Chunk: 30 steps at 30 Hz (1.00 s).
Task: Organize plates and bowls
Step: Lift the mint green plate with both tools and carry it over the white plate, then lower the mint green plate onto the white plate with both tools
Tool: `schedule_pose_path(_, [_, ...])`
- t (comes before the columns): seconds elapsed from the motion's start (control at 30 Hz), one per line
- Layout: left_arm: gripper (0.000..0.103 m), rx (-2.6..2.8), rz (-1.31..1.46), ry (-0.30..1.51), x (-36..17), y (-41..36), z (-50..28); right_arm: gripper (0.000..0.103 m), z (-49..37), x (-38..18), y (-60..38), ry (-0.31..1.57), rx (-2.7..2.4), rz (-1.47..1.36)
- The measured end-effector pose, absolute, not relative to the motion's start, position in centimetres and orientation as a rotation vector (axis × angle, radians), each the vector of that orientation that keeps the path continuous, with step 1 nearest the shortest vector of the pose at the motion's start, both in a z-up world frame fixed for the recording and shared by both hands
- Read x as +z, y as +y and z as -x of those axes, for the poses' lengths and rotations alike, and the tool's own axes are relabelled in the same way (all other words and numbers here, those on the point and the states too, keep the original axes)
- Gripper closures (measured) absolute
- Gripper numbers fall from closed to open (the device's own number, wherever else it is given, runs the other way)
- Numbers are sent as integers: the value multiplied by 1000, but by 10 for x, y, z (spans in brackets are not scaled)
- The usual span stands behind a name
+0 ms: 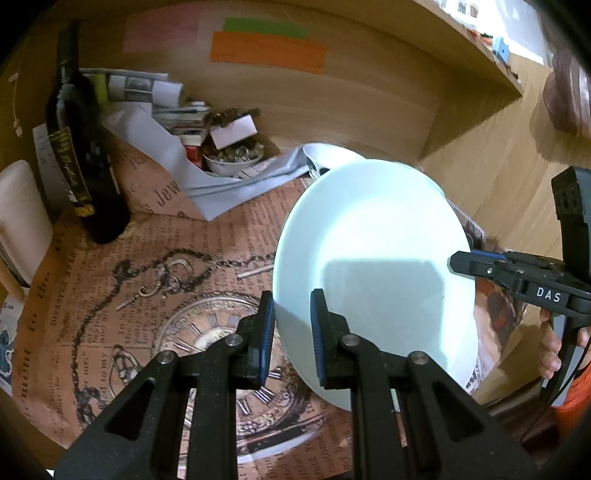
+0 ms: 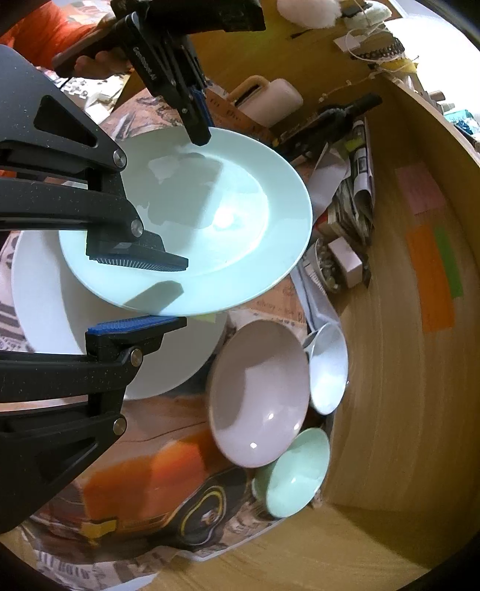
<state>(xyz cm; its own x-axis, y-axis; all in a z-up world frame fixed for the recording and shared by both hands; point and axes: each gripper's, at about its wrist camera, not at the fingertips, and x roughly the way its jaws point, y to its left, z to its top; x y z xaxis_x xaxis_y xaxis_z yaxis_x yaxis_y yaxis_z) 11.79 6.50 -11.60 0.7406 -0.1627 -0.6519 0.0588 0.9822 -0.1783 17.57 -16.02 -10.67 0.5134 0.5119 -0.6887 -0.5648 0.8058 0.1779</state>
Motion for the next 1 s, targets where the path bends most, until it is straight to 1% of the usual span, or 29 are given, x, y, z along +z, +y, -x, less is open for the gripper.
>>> schedule_pose_path(0.8, [86,-161,95,804,-148,39,-137,80,-180,-144,-189,889,607,-32])
schedule_pose_path(1.0, [85,-161,77,819,-155,32,-144,79,-177,-144,-193,866,571,-12])
